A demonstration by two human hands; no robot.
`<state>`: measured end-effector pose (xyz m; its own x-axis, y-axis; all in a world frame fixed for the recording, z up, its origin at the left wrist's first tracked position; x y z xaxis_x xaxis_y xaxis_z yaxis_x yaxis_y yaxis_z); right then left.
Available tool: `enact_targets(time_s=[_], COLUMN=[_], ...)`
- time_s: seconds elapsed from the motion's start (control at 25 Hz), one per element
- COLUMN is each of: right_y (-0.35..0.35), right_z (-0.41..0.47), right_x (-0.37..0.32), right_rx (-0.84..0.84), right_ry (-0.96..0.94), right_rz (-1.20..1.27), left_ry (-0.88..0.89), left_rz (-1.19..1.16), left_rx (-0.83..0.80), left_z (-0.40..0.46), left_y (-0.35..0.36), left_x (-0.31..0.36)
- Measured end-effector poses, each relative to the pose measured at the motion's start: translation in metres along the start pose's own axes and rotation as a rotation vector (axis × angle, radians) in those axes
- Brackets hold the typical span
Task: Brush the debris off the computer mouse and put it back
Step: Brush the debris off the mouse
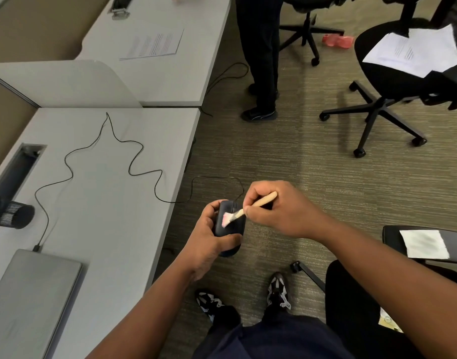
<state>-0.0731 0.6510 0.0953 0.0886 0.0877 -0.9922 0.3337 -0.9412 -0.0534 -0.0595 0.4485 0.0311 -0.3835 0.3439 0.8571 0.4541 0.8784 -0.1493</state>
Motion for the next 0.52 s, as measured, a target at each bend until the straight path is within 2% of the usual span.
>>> enact_targets(time_s=[0.12,0.36,0.52], right_y=[-0.0009,-0.0029,0.0010], right_z=[0.0008,-0.0011,0.0001], right_x=[-0.0003,-0.0013,0.0012], right_rx=[-0.035,0.114,-0.018], right_ry=[-0.010,-0.181,-0.118], right_rz=[-0.074,-0.133,-0.092], left_ry=[0.015,0.013,0.017], left_rz=[-0.014,-0.094,-0.102], left_rx=[0.044,0.086,0.065], left_z=[-0.0006,0.0019,0.0023], left_y=[-0.0009,-0.0021,0.0014], left_x=[-0.0022,-0.0014,0.0009])
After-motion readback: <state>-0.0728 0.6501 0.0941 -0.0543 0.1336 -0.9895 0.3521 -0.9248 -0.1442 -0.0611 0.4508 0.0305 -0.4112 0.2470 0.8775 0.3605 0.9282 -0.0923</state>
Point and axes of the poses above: each hand's wrist, its own z-axis towards the middle knuckle, its own y-axis out of the palm, x = y × z, the point moved 4 cm from there along z, towards the middle knuckle, and after that the axes turned 10 degrees about z, right-handed, at the moved point
